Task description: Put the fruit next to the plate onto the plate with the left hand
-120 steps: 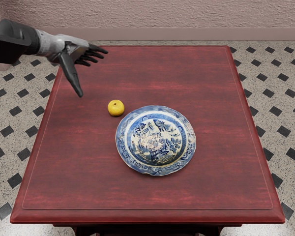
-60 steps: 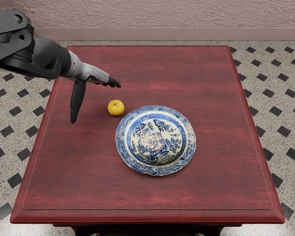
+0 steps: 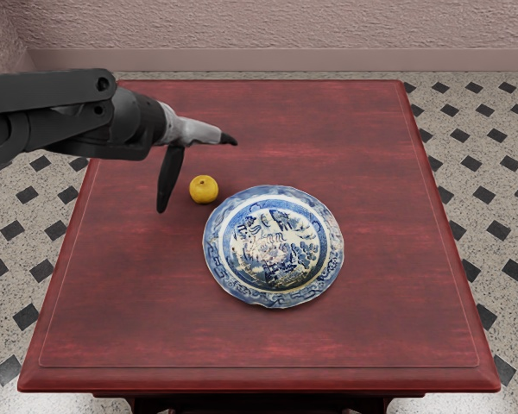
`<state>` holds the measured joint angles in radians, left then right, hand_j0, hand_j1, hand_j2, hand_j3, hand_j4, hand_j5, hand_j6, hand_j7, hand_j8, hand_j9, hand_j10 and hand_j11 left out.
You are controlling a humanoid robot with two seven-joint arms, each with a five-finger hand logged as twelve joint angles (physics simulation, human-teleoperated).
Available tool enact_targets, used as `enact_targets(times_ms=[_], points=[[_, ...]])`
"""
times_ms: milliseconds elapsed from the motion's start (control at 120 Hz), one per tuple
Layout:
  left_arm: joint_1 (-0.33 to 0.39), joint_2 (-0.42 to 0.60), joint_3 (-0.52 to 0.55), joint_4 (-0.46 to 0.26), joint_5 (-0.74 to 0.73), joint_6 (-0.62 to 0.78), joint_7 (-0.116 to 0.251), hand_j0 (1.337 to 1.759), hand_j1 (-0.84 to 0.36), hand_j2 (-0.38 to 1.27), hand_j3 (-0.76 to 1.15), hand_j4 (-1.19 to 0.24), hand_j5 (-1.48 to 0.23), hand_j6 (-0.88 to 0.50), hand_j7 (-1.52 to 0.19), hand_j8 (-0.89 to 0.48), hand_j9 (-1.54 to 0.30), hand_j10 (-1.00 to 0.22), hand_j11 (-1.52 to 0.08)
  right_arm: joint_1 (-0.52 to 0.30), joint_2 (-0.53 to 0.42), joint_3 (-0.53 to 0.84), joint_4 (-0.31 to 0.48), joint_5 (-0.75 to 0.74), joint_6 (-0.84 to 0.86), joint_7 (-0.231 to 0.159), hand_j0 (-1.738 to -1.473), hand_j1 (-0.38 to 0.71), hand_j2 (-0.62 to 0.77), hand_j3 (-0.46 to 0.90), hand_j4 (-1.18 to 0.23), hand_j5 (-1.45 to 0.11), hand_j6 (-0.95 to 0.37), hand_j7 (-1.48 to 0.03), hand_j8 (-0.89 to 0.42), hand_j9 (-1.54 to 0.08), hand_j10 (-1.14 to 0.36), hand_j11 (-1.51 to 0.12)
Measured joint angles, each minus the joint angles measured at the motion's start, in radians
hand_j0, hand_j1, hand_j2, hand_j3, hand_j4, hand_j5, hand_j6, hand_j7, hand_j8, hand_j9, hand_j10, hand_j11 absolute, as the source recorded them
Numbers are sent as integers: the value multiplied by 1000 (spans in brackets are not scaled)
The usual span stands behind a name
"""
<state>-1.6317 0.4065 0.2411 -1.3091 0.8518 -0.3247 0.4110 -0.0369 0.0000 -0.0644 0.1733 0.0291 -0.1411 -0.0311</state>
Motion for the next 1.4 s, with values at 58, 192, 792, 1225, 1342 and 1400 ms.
enact_targets(times_ms=[58,192,792,1225,1342,1400], points=[[-6,-18,32,14,-2,24,0,1658,349,0,0,-2,0,-2,0,-2,0,-1,0,0,0,0,0,0,0,0,-1658,-314,-6,0,-30,-38,-30,-38,-30,-38,-30,-38],[-17,-32,99,28,-4,97,0,1658,349,0,0,-2,0,-2,0,-2,0,-1,0,0,0,0,0,0,0,0,-1658,-314,-6,0,-30,-38,-30,-38,-30,-38,-30,-38],[-8,-112,167,32,23,183,2,1658,230,21,0,-101,-130,-102,-130,-102,-129,-101,-129,0,0,0,0,0,0,0,-1658,-314,-6,0,-30,-38,-30,-38,-30,-38,-30,-38],[38,-156,171,109,103,176,-4,1658,161,32,0,-159,-205,-160,-205,-160,-205,-159,-205,0,0,0,0,0,0,0,-1658,-314,-6,0,-30,-38,-30,-38,-30,-38,-29,-38],[49,-166,171,135,112,172,-9,1658,154,34,0,-165,-212,-166,-212,-165,-212,-165,-212,0,0,0,0,0,0,0,-1658,-314,-6,0,-30,-38,-30,-38,-30,-38,-29,-38],[53,-171,171,143,114,171,-10,1658,152,34,0,-167,-215,-167,-214,-167,-214,-166,-214,0,0,0,0,0,0,0,-1658,-314,-6,0,-30,-38,-30,-38,-30,-38,-29,-38]])
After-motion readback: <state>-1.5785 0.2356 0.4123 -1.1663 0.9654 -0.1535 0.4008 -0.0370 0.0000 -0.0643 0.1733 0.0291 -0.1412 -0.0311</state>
